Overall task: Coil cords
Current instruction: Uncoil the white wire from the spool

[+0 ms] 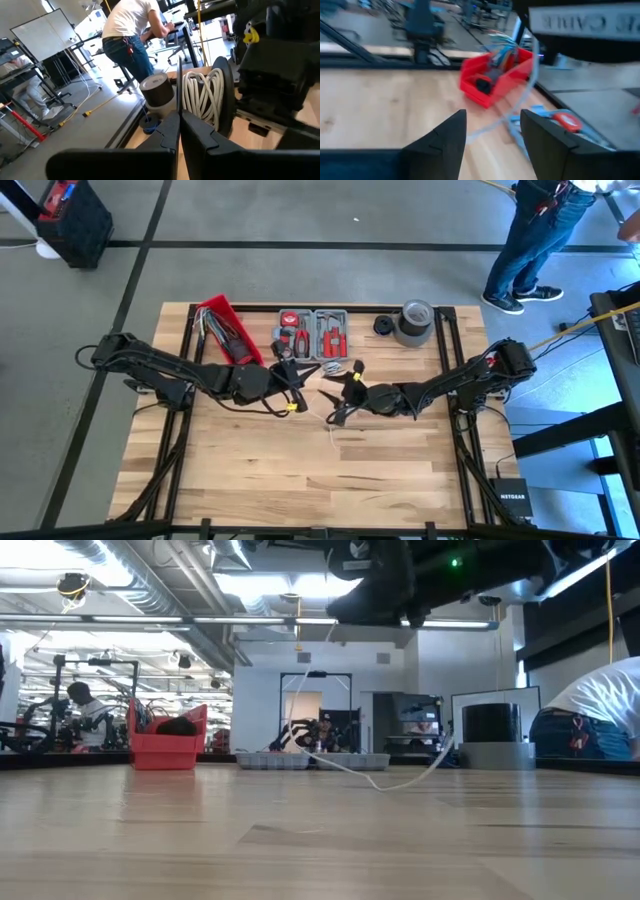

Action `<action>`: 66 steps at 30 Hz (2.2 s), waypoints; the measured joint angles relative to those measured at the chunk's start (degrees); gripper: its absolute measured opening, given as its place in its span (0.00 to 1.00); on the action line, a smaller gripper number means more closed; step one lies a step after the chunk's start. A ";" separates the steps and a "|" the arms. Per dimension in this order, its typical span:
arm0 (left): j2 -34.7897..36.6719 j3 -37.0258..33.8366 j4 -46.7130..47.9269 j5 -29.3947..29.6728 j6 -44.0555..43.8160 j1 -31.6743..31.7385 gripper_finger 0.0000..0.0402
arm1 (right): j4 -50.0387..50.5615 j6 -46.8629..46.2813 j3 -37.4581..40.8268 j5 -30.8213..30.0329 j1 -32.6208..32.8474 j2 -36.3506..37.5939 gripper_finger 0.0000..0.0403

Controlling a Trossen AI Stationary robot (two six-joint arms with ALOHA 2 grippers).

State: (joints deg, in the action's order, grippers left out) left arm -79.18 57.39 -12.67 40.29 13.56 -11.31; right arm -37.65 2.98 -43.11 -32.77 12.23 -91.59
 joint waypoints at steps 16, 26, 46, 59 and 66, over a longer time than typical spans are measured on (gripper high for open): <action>-0.04 0.00 -0.20 -0.01 -0.42 -0.07 0.01 | 0.12 0.40 -0.02 2.23 -0.98 0.22 0.24; -0.06 0.00 0.17 -0.02 -0.25 0.10 0.01 | 0.04 8.36 -1.61 6.55 2.25 0.20 0.04; -0.07 0.00 2.82 0.00 -0.11 0.22 0.01 | 3.26 31.32 2.36 -30.10 13.76 15.43 0.01; -0.07 0.00 -1.02 0.00 0.49 -0.13 0.01 | 4.19 12.33 8.29 11.04 -2.48 8.74 0.01; -0.07 -0.33 -1.74 0.00 0.07 0.86 0.01 | 4.96 12.48 0.61 18.32 -0.04 -0.01 0.01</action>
State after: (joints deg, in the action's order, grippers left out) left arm -79.24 57.06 -14.40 40.29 13.63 -10.45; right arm -32.69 15.46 -42.50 -14.44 12.19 -91.60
